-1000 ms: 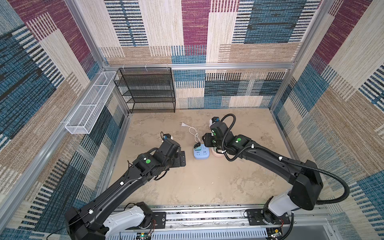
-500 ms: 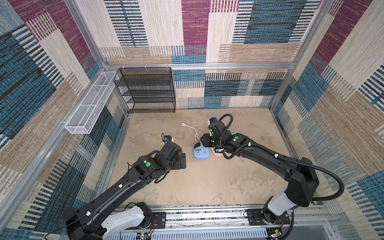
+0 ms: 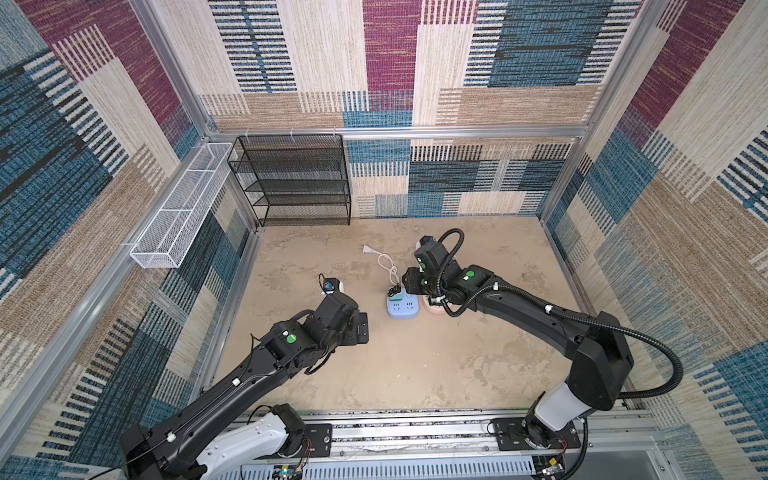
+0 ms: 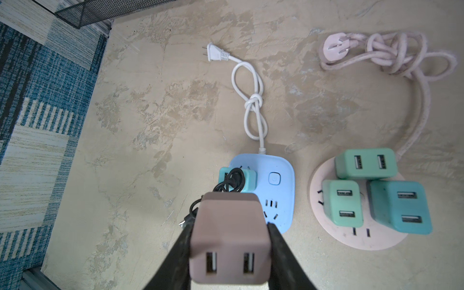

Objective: Insert the plug
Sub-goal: 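Carry the pink adapter over the blue square strip with the right gripper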

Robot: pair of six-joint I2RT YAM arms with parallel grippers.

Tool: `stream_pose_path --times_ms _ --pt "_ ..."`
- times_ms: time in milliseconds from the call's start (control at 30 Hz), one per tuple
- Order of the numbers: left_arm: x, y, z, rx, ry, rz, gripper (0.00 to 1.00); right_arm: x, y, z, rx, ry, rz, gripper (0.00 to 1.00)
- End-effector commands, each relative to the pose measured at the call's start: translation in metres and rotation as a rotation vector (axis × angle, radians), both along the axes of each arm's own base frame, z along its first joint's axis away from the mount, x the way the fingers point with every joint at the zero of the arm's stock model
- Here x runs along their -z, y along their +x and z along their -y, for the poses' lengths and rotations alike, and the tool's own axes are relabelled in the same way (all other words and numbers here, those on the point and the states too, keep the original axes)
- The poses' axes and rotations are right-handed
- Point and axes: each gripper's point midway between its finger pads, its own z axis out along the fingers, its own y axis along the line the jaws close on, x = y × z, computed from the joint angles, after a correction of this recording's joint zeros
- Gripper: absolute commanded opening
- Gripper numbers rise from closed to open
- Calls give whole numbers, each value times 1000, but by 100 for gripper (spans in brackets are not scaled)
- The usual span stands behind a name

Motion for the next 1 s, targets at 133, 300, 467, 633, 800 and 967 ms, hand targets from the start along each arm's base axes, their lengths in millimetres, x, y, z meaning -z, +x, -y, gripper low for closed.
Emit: stream_pose_path --times_ms 133,300,467,633,800,967 --pt "-2 3 -3 -18 -19 24 100 12 2 2 42 -17 -36 0" --pt "5 5 -1 -13 -12 8 99 18 3 6 56 -53 -49 0" --pt "11 6 4 -2 -35 1 100 27 3 12 50 -116 -59 0" --pt "13 7 8 6 -50 -5 100 34 1 17 52 -144 -67 0" --pt "16 9 12 21 -61 -15 99 43 -2 16 33 -155 -84 0" --pt "18 9 13 23 -82 -21 100 53 -3 18 29 -178 -98 0"
